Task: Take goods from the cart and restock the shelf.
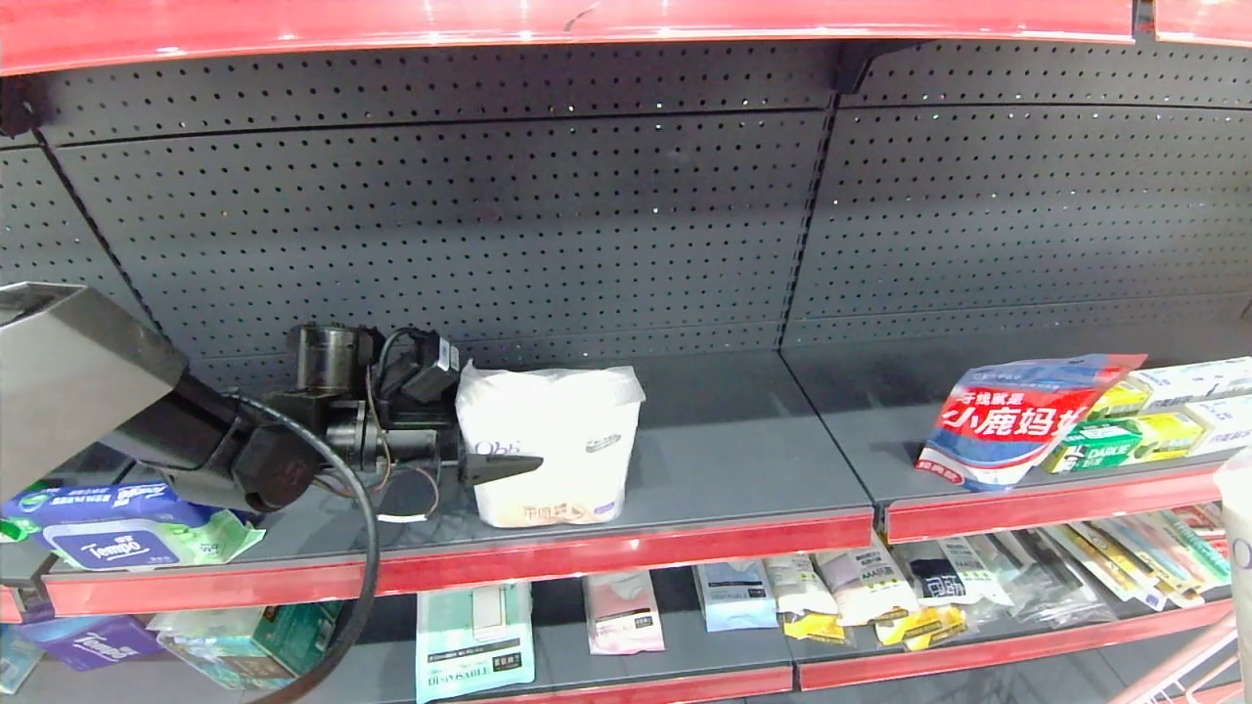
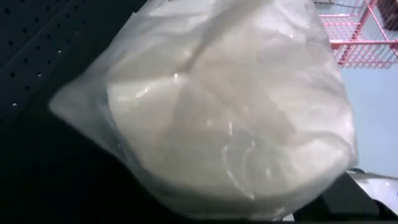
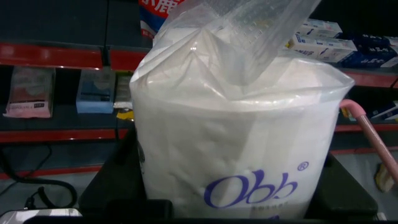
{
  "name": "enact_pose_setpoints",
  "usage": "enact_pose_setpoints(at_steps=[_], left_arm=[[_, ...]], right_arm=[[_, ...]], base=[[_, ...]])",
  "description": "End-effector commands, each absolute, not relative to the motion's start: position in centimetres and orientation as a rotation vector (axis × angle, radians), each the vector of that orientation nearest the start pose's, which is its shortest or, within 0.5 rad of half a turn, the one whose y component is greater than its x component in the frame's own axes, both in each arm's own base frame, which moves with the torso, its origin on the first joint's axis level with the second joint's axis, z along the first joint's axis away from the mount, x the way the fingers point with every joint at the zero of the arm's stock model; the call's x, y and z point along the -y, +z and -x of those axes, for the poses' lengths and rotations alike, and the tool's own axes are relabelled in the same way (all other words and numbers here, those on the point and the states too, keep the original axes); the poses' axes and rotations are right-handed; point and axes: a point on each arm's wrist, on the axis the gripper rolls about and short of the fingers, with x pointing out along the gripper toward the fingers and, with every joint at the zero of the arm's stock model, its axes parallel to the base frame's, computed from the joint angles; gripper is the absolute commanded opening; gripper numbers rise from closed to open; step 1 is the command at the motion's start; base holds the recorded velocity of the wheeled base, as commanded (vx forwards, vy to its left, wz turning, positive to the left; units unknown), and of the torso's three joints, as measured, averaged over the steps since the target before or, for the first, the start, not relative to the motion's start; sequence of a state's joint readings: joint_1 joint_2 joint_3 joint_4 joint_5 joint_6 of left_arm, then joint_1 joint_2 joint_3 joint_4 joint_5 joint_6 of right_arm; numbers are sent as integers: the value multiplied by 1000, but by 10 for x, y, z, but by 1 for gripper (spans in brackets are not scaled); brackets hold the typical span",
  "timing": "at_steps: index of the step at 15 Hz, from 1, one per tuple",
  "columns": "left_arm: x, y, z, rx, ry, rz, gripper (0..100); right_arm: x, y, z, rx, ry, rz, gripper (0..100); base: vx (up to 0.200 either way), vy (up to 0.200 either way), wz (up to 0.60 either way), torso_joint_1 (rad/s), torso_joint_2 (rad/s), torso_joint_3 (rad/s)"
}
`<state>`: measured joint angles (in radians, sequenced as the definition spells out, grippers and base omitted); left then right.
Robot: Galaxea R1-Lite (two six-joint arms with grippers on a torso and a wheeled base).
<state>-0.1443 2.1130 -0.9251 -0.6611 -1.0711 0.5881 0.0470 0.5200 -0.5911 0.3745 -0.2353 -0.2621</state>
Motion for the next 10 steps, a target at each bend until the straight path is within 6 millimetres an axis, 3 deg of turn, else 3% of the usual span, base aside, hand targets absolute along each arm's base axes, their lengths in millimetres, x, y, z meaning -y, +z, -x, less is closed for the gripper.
enact_pose_setpoints(at_steps=[1, 10], left_arm=[[67, 73, -359, -147, -1276, -248, 0], [60, 69, -356, -134, -1297, -249, 0]], right_arm=[[5, 206, -5, -320, -146, 303, 0], [5, 208, -6, -321, -145, 303, 0]], base=[[0, 0, 0, 0, 0, 0], [0, 0, 0, 0, 0, 0]])
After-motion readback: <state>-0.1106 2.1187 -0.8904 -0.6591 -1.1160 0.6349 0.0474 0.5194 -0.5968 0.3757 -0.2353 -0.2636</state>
